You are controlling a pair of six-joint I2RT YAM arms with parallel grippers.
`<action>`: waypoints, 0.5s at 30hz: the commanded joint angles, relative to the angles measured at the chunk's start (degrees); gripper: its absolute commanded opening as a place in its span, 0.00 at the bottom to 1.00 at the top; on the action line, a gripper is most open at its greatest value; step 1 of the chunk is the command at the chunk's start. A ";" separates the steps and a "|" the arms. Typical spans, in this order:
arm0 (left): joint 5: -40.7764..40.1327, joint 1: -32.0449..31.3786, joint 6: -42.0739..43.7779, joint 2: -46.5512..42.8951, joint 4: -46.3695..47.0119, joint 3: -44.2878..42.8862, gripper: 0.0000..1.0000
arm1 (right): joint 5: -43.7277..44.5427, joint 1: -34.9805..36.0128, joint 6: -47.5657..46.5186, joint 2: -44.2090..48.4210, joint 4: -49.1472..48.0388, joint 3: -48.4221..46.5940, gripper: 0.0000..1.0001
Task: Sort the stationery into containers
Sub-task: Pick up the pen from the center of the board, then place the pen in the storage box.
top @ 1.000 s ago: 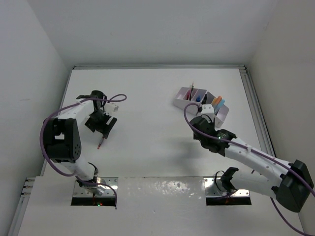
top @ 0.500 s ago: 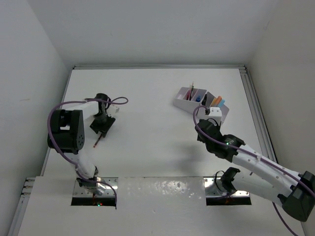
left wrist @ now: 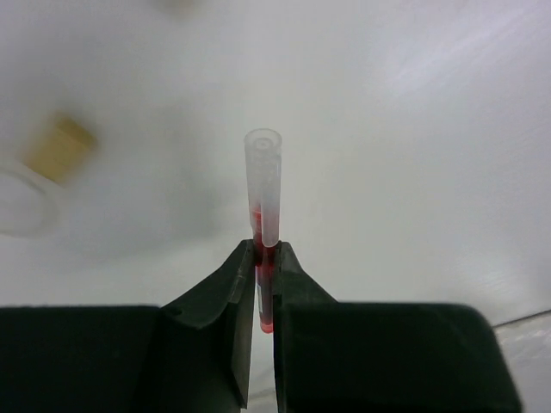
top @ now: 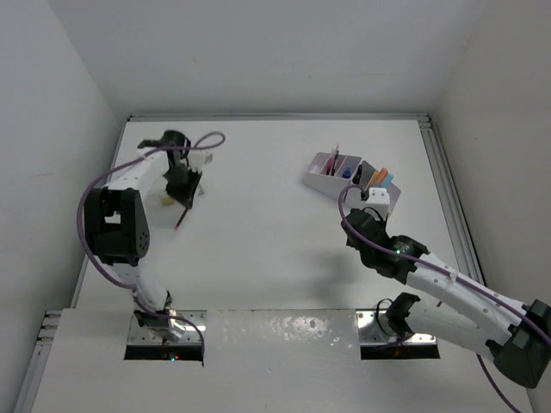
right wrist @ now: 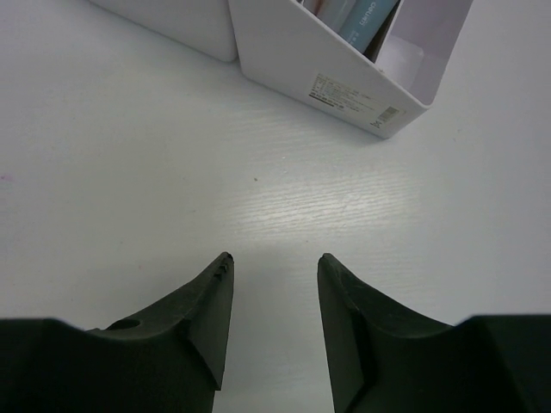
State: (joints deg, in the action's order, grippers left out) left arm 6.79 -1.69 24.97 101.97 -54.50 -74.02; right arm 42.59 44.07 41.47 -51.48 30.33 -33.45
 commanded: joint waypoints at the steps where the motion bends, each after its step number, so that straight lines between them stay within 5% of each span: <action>1: 14.62 -3.13 -2.71 -0.12 -6.49 -18.30 0.00 | 3.28 0.31 2.12 2.17 -1.76 -0.12 0.43; 4: 19.30 -7.17 -14.62 2.00 5.81 -33.36 0.00 | 5.13 0.05 3.43 3.67 -4.04 1.36 0.41; 7: 16.51 -16.28 -28.96 0.95 28.63 -32.34 0.00 | 6.63 -0.04 4.84 5.34 -4.57 2.25 0.41; 15: 9.14 -29.32 -33.15 15.00 49.91 -38.30 0.00 | 8.48 -0.04 9.58 6.74 2.98 -0.38 0.41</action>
State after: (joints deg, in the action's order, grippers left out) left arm 19.62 -30.35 -3.22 112.90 -15.68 -112.53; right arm 48.27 44.03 47.29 -46.02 30.28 -31.66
